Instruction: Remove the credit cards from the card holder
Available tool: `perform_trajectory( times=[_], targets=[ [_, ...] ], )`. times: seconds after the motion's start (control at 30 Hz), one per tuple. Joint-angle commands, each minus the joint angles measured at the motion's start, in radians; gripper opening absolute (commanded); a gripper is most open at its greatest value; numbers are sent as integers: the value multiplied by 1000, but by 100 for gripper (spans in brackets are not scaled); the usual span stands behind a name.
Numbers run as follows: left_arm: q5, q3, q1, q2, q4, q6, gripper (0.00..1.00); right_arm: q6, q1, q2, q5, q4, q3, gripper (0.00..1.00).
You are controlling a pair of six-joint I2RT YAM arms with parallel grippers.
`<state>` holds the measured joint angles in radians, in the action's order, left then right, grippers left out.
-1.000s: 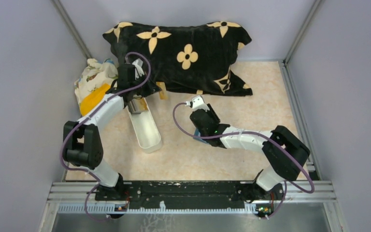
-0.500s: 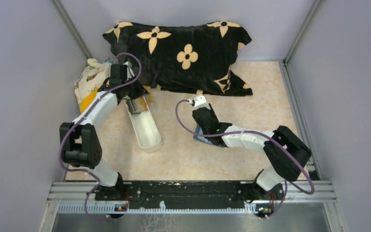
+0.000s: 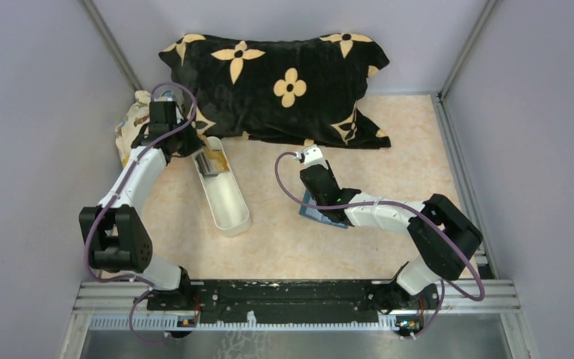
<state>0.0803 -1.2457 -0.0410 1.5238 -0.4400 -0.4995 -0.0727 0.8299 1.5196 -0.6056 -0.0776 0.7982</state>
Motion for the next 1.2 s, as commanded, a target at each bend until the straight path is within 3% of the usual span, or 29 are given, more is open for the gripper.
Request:
perform_trajectory(
  times=[0.0, 0.37, 0.7, 1.17],
  targets=[
    [1, 27, 24, -15, -32, 13, 0, -13, -2, -3, -3, -18, 3, 39],
    [141, 50, 41, 111, 17, -50, 0, -2, -3, 1, -9, -13, 1, 39],
    [135, 121, 46, 161, 176, -135, 0, 4, -6, 10, -6, -12, -1, 38],
    [48, 66, 70, 217, 170, -98, 0, -1, -6, 37, 12, 0, 12, 38]
  ],
)
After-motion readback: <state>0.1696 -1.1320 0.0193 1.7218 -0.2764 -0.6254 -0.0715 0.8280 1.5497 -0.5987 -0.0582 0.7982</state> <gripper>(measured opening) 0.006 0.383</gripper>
